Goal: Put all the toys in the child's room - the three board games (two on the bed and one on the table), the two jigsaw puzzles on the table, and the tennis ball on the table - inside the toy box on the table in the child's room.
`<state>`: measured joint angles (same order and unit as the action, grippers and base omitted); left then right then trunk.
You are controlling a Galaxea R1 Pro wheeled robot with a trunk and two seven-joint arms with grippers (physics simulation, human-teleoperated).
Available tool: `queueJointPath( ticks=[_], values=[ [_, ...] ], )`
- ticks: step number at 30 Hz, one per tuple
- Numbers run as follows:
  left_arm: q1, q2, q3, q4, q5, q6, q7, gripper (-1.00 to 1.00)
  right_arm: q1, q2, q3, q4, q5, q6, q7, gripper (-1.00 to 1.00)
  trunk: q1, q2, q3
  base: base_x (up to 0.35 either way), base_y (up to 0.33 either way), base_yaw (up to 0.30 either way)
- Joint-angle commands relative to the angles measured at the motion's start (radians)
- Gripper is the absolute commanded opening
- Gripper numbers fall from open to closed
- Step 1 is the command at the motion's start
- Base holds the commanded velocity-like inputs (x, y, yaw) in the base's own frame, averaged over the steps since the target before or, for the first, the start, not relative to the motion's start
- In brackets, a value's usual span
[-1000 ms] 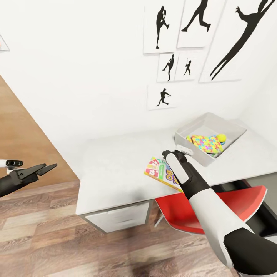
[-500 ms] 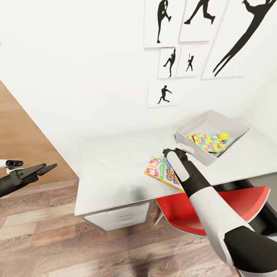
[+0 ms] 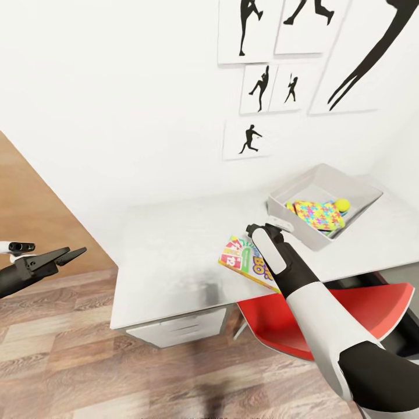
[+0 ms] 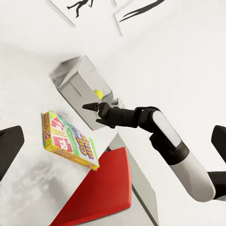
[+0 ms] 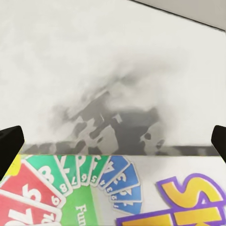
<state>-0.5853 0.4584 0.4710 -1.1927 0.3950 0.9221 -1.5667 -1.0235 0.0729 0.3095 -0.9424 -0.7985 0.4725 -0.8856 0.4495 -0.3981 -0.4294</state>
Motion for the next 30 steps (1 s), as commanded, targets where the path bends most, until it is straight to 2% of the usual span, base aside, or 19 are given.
queueJointPath(
  ticks=[1, 30],
  values=[
    [-0.001, 0.0, 0.0, 0.0, -0.001, 0.011, -0.004, 1.0, -0.001, 0.0, 0.002, -0.001, -0.005, 0.005, -0.007, 1.0, 0.001, -0.002, -0.003, 0.021, 0.0, 0.0],
    [-0.001, 0.0, 0.0, 0.0, -0.001, 0.011, -0.004, 1.0, -0.001, -0.002, 0.002, -0.001, -0.005, 0.005, -0.006, 1.0, 0.001, -0.002, -0.051, 0.002, 0.0, 0.0]
  ],
)
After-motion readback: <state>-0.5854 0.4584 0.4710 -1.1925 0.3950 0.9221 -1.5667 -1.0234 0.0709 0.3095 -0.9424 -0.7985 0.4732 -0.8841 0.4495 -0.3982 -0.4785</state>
